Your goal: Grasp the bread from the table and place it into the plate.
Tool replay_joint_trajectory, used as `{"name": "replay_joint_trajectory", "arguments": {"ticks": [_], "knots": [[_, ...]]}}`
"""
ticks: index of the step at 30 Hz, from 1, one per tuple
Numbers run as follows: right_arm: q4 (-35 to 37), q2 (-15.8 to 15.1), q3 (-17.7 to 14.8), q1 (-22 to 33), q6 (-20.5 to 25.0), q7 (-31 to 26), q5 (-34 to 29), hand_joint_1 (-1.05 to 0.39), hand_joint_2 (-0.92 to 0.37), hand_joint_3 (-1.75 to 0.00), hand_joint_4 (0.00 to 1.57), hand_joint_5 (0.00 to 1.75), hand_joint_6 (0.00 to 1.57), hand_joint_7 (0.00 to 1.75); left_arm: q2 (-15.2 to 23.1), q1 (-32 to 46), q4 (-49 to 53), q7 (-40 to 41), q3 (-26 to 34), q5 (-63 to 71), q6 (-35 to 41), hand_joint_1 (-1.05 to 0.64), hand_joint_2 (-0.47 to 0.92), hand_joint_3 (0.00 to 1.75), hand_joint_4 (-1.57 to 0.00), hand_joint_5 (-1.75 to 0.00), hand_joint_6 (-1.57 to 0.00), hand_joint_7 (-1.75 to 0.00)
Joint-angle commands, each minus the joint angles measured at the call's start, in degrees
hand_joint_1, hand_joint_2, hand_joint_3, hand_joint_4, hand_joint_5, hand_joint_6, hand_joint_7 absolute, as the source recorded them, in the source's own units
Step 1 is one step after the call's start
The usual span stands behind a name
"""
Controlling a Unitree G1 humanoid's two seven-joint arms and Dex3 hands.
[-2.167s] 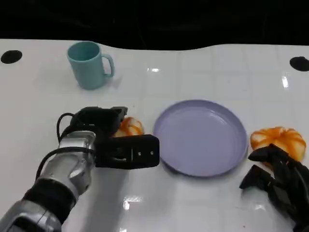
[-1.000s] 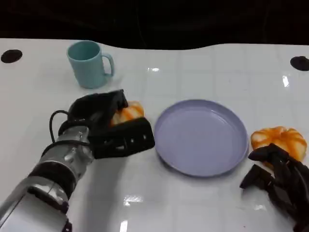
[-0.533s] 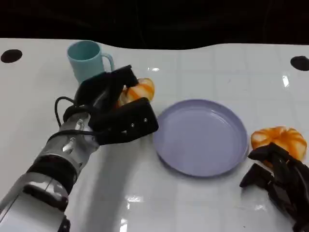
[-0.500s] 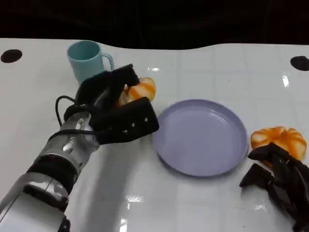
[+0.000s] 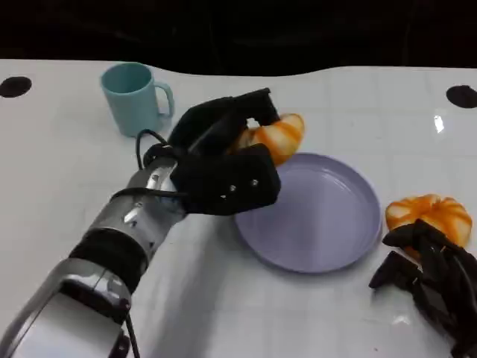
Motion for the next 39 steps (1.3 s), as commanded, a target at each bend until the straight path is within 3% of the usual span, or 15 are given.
{"name": "replay_joint_trajectory", "arguments": {"ticks": [1,3,17,18,19,20,21,22,24,26,28,32,33,35,39], "knots": [[0.6,-0.4,-0.3,1.0,0.4,-0.4,0.0,-0.55,-0.92,-0.20,0.69,1.55,0.68,1.16,-1.2,-1.7,0.3,-1.4,-0.5,-0.1,-1.9,-0.15,0.43,1.30,-0.92,-1.75,-0.75,-1.75],[0.0,-0.4,-0.4,1.0,2.1,0.4,0.8,-0.54,-0.92,-0.20,0.66,1.57,0.65,1.17,-2.0,-2.1,0.6,-1.7,-1.5,0.9,-1.6,-0.17,0.45,1.31,-0.92,-1.75,-0.75,-1.75],[-2.6,-0.3,0.6,2.1,2.8,-0.7,0.0,-0.52,-0.92,-0.22,0.64,1.57,0.61,1.22,-4.1,-4.7,4.5,-2.9,-7.4,6.8,0.2,-0.18,0.53,1.21,-0.90,-1.75,-0.72,-1.75],[-2.6,-0.3,0.6,2.2,2.7,-0.7,0.0,-0.52,-0.92,-0.22,0.64,1.56,0.61,1.22,-4.0,-4.8,4.4,-3.4,-7.7,7.2,0.4,-0.21,0.63,0.91,-0.78,-1.74,-0.73,-1.24],[-2.6,-0.3,0.6,2.2,2.6,-0.6,0.0,-0.52,-0.92,-0.22,0.64,1.56,0.61,1.22,-3.9,-4.9,4.4,-3.7,-8.0,7.4,0.5,-0.23,0.71,0.72,-0.74,-1.74,-0.79,-0.98],[-2.6,-0.3,0.6,2.2,2.6,-0.6,0.0,-0.52,-0.92,-0.22,0.63,1.56,0.61,1.22,-3.9,-5.0,4.3,-3.8,-8.2,7.5,0.6,-0.23,0.75,0.62,-0.72,-1.74,-0.82,-0.83],[-2.8,-0.2,0.6,2.3,2.7,-0.9,0.0,-0.52,-0.92,-0.22,0.63,1.56,0.61,1.22,-3.9,-5.2,4.5,-5.6,-8.1,7.1,0.9,-0.25,0.79,0.54,-0.61,-1.67,-0.75,-0.69],[-2.9,-0.1,0.6,2.4,2.8,-1.1,0.0,-0.52,-0.92,-0.22,0.63,1.56,0.61,1.22,-3.9,-5.4,4.6,-6.9,-8.0,6.8,1.2,-0.28,0.85,0.43,-0.53,-1.34,-0.62,-0.51],[-3.0,-0.1,0.6,2.4,3.2,-1.3,-0.1,-0.53,-0.92,-0.22,0.64,1.56,0.61,1.23,-3.4,-6.0,4.6,-8.6,-9.0,8.0,1.7,-0.35,0.91,0.38,-0.44,-0.89,-0.49,-0.24],[-3.0,-0.2,0.6,2.4,3.5,-1.3,-0.1,-0.53,-0.92,-0.22,0.64,1.57,0.61,1.23,-3.1,-6.6,4.5,-9.6,-9.8,9.0,2.3,-0.38,0.92,0.38,-0.40,-0.77,-0.44,-0.17],[-3.1,-0.2,0.5,2.3,3.8,-1.1,0.0,-0.53,-0.92,-0.21,0.64,1.56,0.60,1.23,-2.8,-7.2,4.6,-10.8,-10.7,10.0,3.6,-0.56,0.92,0.45,-0.21,-0.46,-0.35,-0.07],[-3.3,-0.3,0.6,2.4,3.7,-1.1,-0.2,-0.53,-0.92,-0.21,0.63,1.56,0.59,1.23,-2.5,-7.3,4.2,-11.3,-11.2,10.4,4.1,-0.63,0.92,0.49,-0.16,-0.35,-0.32,-0.03],[-3.2,-0.3,0.6,2.4,3.5,-1.2,-0.4,-0.52,-0.92,-0.23,0.63,1.57,0.60,1.24,-2.2,-7.2,4.1,-11.1,-11.3,10.6,3.9,-0.77,0.92,0.58,-0.07,-0.31,-0.22,-0.01],[-2.8,-0.3,0.5,2.3,3.0,-1.0,-0.4,-0.52,-0.92,-0.23,0.63,1.57,0.60,1.24,-1.9,-7.2,4.1,-10.3,-11.7,11.0,3.6,-0.85,0.92,0.64,-0.02,-0.28,-0.15,0.00],[-2.6,-0.2,0.4,2.1,2.9,-1.2,-0.4,-0.53,-0.92,-0.23,0.65,1.57,0.61,1.24,-1.4,-7.1,3.8,-9.4,-12.3,11.7,3.7,-0.93,0.92,0.73,0.00,-0.21,-0.16,-0.02]]}}
